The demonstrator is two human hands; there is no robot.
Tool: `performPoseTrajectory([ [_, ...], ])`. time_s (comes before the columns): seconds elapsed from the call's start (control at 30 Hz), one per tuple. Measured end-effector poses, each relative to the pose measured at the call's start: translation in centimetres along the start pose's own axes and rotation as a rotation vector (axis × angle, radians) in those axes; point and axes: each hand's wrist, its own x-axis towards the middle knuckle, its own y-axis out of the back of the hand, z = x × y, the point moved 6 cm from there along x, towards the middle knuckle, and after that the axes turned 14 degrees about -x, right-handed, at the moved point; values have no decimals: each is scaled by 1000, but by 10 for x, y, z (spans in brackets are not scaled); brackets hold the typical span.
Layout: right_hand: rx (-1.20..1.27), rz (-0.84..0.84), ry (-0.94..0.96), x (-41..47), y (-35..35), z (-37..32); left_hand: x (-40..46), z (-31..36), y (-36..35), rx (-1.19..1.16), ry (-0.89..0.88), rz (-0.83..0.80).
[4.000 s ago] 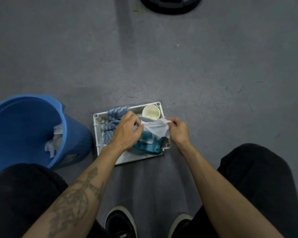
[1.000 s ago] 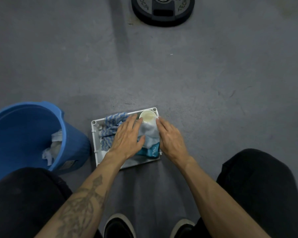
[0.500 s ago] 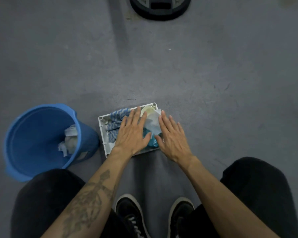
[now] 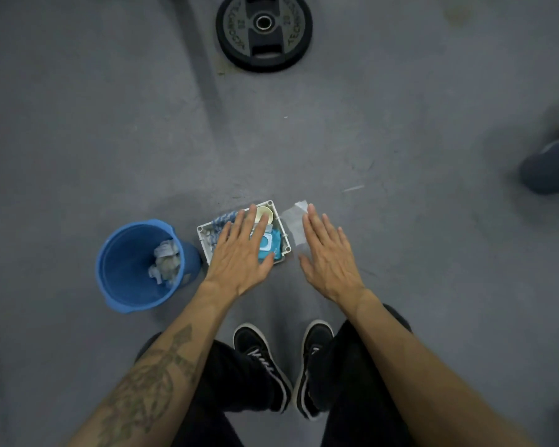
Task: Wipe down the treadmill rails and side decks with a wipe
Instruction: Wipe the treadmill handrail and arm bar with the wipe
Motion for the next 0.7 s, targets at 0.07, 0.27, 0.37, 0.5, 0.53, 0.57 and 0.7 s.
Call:
performPoseTrajectory([
  [0.07, 21, 13, -43, -20, 40, 6, -14, 29, 32, 2, -19, -5],
  [0.27, 33, 67, -105, -82, 156, 18, -44, 124, 125, 43, -127, -29],
  [0.37, 44, 109, -153, -112, 203, 25, -54, 167, 158, 73, -198, -40],
  [0.5, 73, 161, -248, -152, 248, 38, -68, 217, 182, 118, -307, -77],
  [0.53, 77, 174, -277, -162, 256, 40, -71, 227, 186, 137, -333, -85],
  [0.57, 82, 185, -307, -173, 264, 43, -73, 237, 190, 156, -357, -95],
  [0.7, 113, 227, -431, -221, 288, 52, -88, 284, 199, 230, -460, -155],
])
